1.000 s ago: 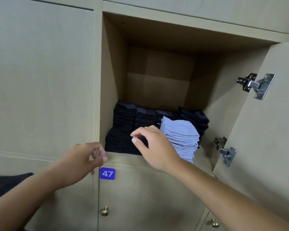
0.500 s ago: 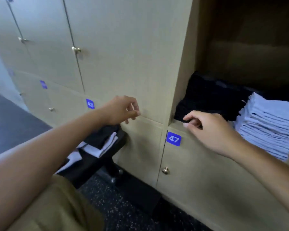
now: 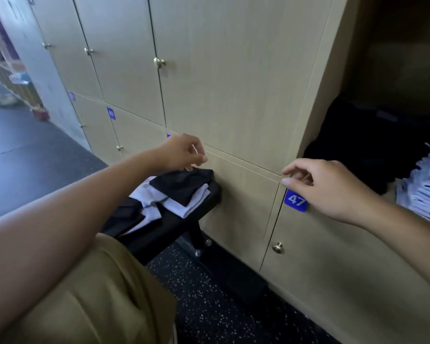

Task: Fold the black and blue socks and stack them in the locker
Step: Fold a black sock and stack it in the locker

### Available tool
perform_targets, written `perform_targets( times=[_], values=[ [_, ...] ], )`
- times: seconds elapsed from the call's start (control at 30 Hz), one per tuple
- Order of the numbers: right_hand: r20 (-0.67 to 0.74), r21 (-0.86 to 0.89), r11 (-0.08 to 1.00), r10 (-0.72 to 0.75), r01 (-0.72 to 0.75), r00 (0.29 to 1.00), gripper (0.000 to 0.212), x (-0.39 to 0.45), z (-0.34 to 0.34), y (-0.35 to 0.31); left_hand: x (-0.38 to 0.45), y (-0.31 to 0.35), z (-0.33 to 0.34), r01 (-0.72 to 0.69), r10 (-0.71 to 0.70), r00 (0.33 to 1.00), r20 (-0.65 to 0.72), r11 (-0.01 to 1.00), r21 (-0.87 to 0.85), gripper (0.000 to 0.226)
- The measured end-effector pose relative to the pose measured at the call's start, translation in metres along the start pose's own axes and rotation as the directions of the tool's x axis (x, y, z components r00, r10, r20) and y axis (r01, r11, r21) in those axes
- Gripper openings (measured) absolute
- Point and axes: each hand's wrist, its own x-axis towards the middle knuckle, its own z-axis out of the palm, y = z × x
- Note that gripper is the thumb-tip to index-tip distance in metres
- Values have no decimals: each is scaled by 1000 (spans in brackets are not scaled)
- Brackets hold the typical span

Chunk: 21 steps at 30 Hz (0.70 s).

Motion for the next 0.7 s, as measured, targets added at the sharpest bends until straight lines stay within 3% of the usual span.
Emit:
perform_targets(
  times=[0.17,0.37,0.57,0.7],
  values=[
    [39,-8,1000,18,-18,999,15,2,9,-6,6,-36,6,37,-66,985,157,983,182,15],
    [69,4,1000,14,-15,998,16,7,17,-13,2,-54,16,-7,-168,920,354,896,444,47],
    [103,18,1000,13,-15,995,17,13,25,-17,3,-61,22,-46,-150,919,364,878,476,49],
    [122,17,1000,12,-14,992,16,13,29,-17,6,-64,24,-66,-118,941,316,855,514,31]
  ],
)
